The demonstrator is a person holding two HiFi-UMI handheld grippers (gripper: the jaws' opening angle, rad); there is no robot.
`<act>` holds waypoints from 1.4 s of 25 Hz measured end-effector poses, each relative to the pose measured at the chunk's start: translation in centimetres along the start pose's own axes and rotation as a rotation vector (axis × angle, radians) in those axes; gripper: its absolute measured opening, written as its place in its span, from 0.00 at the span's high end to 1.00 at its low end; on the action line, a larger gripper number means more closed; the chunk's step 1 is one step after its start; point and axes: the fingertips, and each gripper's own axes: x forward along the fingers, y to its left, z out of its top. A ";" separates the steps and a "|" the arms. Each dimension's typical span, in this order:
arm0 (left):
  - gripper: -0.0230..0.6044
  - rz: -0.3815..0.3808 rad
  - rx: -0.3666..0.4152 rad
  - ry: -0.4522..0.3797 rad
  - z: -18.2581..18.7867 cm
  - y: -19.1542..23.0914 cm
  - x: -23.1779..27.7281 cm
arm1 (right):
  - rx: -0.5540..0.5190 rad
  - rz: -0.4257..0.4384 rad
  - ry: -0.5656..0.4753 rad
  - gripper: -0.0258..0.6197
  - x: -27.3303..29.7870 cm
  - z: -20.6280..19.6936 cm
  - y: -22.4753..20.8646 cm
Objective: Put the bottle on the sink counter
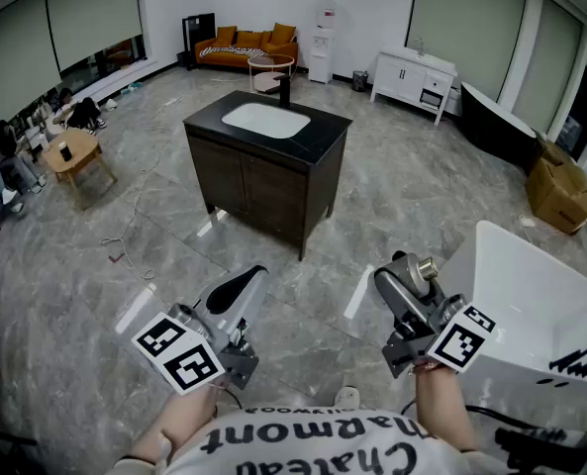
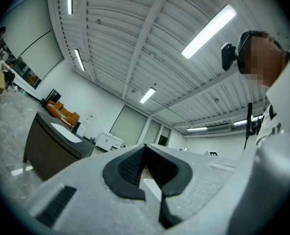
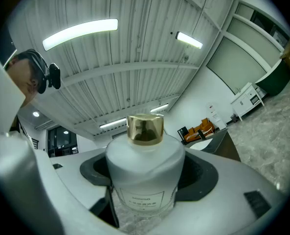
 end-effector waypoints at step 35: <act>0.94 0.047 0.027 -0.066 4.6 16.2 19.0 | -0.015 0.164 -0.106 0.43 16.4 9.3 -17.4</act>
